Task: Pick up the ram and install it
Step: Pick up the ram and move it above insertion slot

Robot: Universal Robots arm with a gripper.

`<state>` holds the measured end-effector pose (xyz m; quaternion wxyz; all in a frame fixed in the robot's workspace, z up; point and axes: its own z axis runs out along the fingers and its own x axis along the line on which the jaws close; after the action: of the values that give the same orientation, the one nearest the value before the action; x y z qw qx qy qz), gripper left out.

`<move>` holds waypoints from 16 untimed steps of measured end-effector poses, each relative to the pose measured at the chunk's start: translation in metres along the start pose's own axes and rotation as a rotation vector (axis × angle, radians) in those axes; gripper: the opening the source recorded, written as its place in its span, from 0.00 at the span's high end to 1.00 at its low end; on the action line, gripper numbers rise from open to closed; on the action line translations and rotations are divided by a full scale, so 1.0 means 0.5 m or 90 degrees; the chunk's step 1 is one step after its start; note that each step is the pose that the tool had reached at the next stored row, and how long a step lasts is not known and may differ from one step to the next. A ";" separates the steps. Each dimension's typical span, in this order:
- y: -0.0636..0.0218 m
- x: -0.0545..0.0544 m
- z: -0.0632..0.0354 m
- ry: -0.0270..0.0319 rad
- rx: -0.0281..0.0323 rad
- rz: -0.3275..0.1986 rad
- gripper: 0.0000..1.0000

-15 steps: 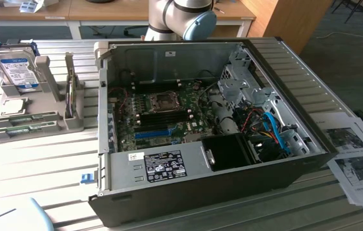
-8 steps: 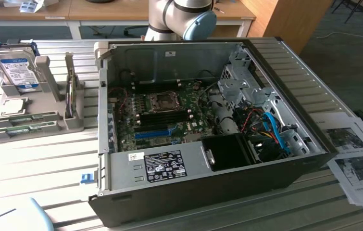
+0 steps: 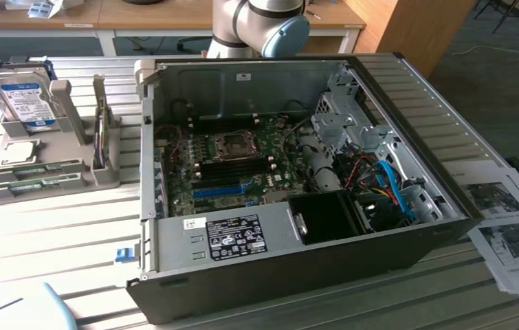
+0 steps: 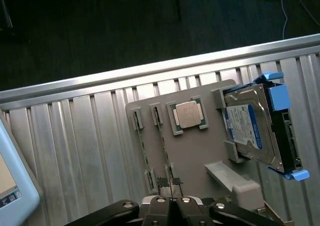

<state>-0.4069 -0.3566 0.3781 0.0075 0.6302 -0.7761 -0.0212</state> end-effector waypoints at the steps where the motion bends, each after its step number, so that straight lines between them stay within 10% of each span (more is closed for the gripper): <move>1: 0.000 0.000 0.000 0.0002 0.0000 -0.005 0.91; 16: 0.000 0.000 0.000 0.0030 -0.0005 -0.073 0.91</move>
<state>-0.4069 -0.3566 0.3781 0.0083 0.6737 -0.7387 -0.0204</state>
